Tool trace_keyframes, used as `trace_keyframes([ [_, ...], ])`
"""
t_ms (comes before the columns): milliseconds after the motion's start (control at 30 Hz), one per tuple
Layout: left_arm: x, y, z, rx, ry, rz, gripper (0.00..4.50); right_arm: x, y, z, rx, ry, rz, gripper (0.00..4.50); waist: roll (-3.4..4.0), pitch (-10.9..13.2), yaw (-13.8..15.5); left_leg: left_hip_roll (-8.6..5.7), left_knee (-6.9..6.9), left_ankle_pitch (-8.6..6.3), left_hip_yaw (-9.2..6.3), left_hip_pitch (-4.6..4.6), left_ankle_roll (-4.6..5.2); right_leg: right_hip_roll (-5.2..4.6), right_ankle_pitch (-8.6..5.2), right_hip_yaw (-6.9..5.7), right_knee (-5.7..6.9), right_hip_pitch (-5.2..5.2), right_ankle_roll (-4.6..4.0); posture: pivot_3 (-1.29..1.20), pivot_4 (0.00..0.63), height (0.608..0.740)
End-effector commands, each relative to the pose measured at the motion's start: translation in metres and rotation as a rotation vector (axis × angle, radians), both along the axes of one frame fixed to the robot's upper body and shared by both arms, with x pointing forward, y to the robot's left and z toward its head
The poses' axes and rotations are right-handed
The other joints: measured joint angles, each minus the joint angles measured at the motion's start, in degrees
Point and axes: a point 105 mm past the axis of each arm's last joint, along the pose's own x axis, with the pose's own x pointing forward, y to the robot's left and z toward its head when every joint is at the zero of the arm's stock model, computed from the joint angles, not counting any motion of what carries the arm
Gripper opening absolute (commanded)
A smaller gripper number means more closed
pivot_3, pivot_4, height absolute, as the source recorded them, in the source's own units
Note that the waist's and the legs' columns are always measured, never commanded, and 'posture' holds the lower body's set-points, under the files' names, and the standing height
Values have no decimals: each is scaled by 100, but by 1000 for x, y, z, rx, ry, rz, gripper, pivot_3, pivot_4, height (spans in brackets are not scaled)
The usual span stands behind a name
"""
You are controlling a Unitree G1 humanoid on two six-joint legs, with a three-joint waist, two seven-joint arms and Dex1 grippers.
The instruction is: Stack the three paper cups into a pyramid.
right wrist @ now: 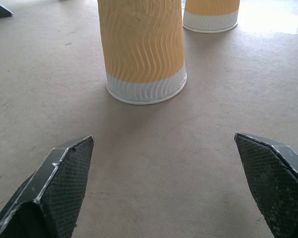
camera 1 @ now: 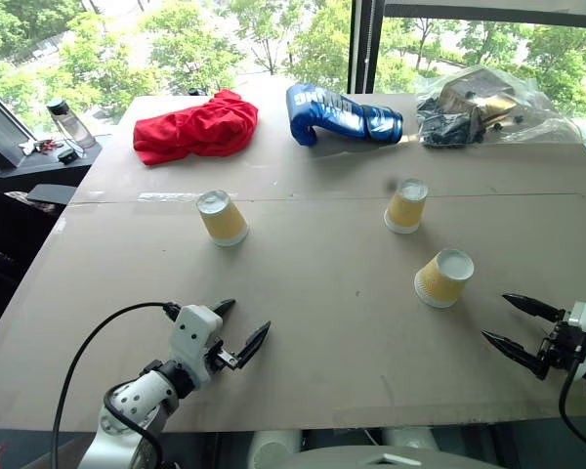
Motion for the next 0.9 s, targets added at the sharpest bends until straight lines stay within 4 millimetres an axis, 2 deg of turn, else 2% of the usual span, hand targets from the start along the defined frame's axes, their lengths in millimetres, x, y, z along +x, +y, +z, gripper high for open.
trace_keyframes([
  [33, 3, -1, 9, -15, -30, -15, 4418, -1, -6, 10, -13, -38, -13, 4500, 0, 0, 1, 0, 0, 0, 0, 0, 0, 0, 0, 0, 0, 0, 0, 0, 150, 740],
  [700, 10, -4, 10, -27, -50, -74, 4418, 2, -6, 9, -25, -52, -31, 4500, -17, 11, 6, -2, 1, 0, -3, -2, 0, 2, 6, -3, -1, 0, 11, 0, 150, 740],
  [800, 11, -8, 15, -30, -66, -113, 4418, 3, -3, 11, -23, -59, -22, 4500, -18, 11, 6, -2, 1, 0, -2, -3, 0, 3, 6, -4, -1, 0, 12, 0, 150, 740],
  [900, 12, -17, 31, -49, -88, -203, 4418, 8, 4, 18, -6, -86, -6, 4500, -18, 11, 5, -2, 1, 0, -3, -2, 0, 4, 7, -5, 0, 0, 12, 0, 150, 740],
])
